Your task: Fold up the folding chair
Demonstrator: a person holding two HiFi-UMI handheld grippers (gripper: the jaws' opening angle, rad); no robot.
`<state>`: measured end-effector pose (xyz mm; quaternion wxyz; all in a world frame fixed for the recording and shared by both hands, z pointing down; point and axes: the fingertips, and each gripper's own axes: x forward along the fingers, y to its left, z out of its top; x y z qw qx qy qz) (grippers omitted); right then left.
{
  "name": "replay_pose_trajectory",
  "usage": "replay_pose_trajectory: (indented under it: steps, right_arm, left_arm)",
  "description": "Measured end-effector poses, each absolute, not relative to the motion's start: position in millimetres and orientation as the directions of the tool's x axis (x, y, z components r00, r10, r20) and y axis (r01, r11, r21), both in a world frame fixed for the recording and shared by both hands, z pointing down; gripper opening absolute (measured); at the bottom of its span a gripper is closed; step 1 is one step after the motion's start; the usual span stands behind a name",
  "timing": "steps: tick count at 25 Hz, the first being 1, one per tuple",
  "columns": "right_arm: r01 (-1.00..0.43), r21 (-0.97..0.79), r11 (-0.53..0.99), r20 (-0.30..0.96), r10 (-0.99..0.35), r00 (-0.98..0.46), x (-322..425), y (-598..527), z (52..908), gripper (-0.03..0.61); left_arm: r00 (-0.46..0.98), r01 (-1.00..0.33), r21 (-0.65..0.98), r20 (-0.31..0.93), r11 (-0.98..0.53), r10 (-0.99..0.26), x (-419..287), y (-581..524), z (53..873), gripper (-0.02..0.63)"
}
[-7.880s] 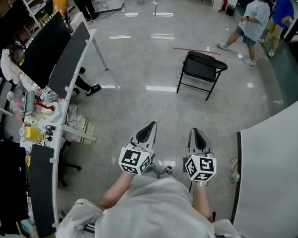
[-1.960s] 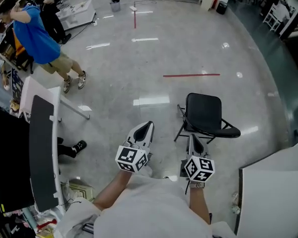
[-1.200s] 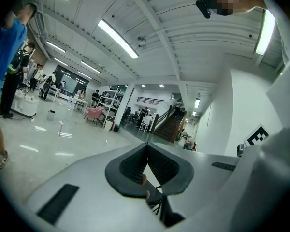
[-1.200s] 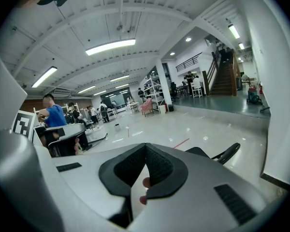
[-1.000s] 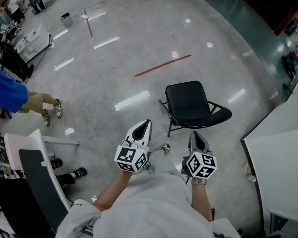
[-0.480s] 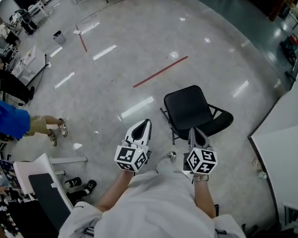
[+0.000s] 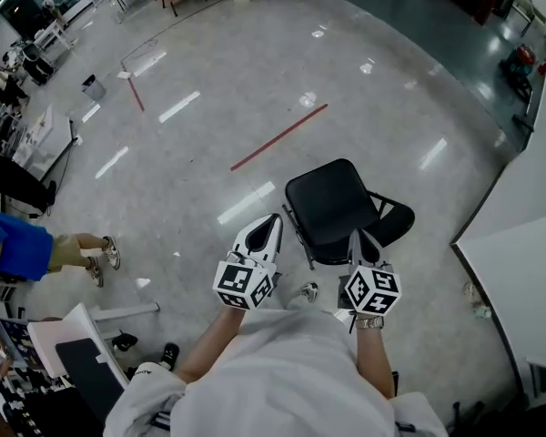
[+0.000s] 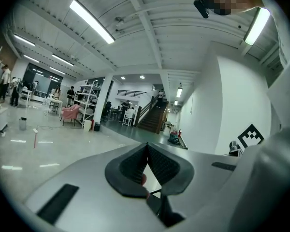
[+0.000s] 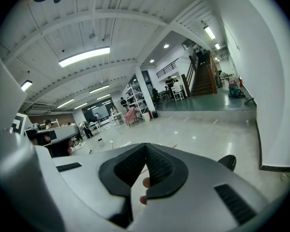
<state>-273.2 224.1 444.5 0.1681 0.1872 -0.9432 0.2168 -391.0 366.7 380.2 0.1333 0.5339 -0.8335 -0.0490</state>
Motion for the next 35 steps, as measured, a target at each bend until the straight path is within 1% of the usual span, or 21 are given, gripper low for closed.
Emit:
replay_pose_trajectory:
  steps: [6, 10, 14, 17, 23, 35]
  right_arm:
    - [-0.532, -0.346, 0.773, 0.416, -0.382, -0.825, -256.3, 189.1, 453.0, 0.005]
    - [-0.646, -0.341, 0.683, 0.446, -0.487, -0.751, -228.0, 167.2, 461.1, 0.005]
    - [-0.719, -0.327, 0.613, 0.47, -0.555, -0.686, -221.9, 157.2, 465.9, 0.005]
    - [-0.756, -0.317, 0.572, 0.491, -0.583, -0.647, -226.6, 153.2, 468.5, 0.005]
    - [-0.838, -0.317, 0.444, 0.554, -0.631, -0.544, -222.9, 155.2, 489.1, 0.006]
    - [-0.926, -0.307, 0.221, 0.675, -0.635, -0.375, -221.9, 154.4, 544.2, 0.006]
  left_arm:
    - [-0.273, -0.923, 0.228, 0.183, 0.311, -0.944, -395.6, 313.1, 389.2, 0.012]
    - [-0.144, -0.952, 0.241, 0.186, 0.187, -0.972, -387.4, 275.7, 393.9, 0.012]
    - [-0.052, -0.959, 0.263, 0.196, 0.104, -0.979, -396.7, 251.7, 401.8, 0.012]
    - [0.01, -0.96, 0.275, 0.203, 0.048, -0.979, -409.0, 232.6, 406.2, 0.012]
    - [0.147, -0.953, 0.293, 0.236, -0.074, -0.961, -420.8, 206.2, 426.0, 0.012]
    - [0.305, -0.924, 0.324, 0.313, -0.201, -0.9, -446.3, 173.2, 475.2, 0.012]
